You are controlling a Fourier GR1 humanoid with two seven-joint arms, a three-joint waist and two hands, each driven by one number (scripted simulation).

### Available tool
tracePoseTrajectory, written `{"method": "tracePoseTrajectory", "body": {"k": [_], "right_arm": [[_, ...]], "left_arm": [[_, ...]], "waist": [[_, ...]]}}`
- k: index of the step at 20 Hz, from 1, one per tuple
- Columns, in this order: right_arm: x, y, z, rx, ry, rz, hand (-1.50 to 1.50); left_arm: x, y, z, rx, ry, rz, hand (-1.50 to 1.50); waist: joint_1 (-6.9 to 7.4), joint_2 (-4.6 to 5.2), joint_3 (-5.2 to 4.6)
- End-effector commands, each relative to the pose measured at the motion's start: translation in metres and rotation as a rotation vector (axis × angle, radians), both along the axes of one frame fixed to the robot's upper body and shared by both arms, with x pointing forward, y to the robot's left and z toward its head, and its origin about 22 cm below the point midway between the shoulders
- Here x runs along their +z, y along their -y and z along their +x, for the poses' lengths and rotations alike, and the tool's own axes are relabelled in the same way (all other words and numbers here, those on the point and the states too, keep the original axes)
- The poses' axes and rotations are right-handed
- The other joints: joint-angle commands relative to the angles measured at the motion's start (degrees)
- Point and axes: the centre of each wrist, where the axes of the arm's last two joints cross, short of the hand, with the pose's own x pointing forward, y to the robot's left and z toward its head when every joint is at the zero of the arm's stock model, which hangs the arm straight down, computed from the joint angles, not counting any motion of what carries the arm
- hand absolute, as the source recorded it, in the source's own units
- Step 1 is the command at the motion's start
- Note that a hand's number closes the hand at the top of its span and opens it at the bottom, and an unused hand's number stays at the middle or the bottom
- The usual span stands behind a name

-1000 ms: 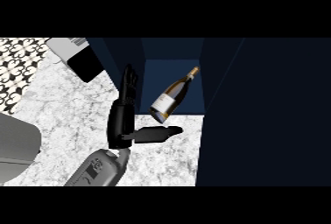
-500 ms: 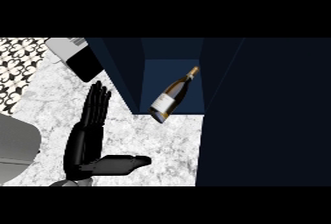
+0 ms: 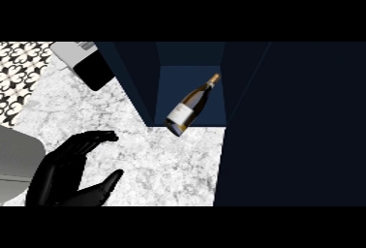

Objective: Pick up the wine, place it into the cabinet and close the cabinet

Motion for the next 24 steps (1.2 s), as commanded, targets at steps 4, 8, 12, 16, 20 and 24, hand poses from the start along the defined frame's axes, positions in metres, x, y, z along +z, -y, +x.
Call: {"method": "tracePoseTrajectory", "body": {"k": [4,8,12,16,20,24], "right_arm": [[0.017,0.003,-0.009,0.072,0.022,0.039,1.5],[0.021,-0.001,-0.01,0.121,0.04,0.065,1.5],[0.014,-0.018,-0.008,0.217,-0.055,0.151,1.5],[0.01,-0.034,-0.001,0.301,-0.06,0.15,1.5],[0.027,-0.047,0.001,0.37,-0.027,0.16,1.5],[0.03,-0.075,0.031,0.378,0.025,0.175,1.5]], "left_arm": [[0.001,-0.045,-0.016,-0.028,0.005,-0.014,1.5],[0.01,-0.071,-0.007,-0.027,0.011,-0.006,1.5],[0.007,-0.086,-0.016,-0.016,0.02,0.009,1.5],[0.007,-0.081,-0.022,-0.033,-0.005,-0.002,1.5],[0.005,-0.087,-0.022,-0.041,-0.004,0.006,1.5],[0.011,-0.086,-0.023,-0.064,-0.008,-0.005,1.5]], "waist": [[0.04,0.11,0.08],[-0.07,0.14,0.07],[0.58,0.23,0.05],[0.62,0.17,0.07],[0.66,0.2,0.04],[1.71,0.31,-0.02]]}}
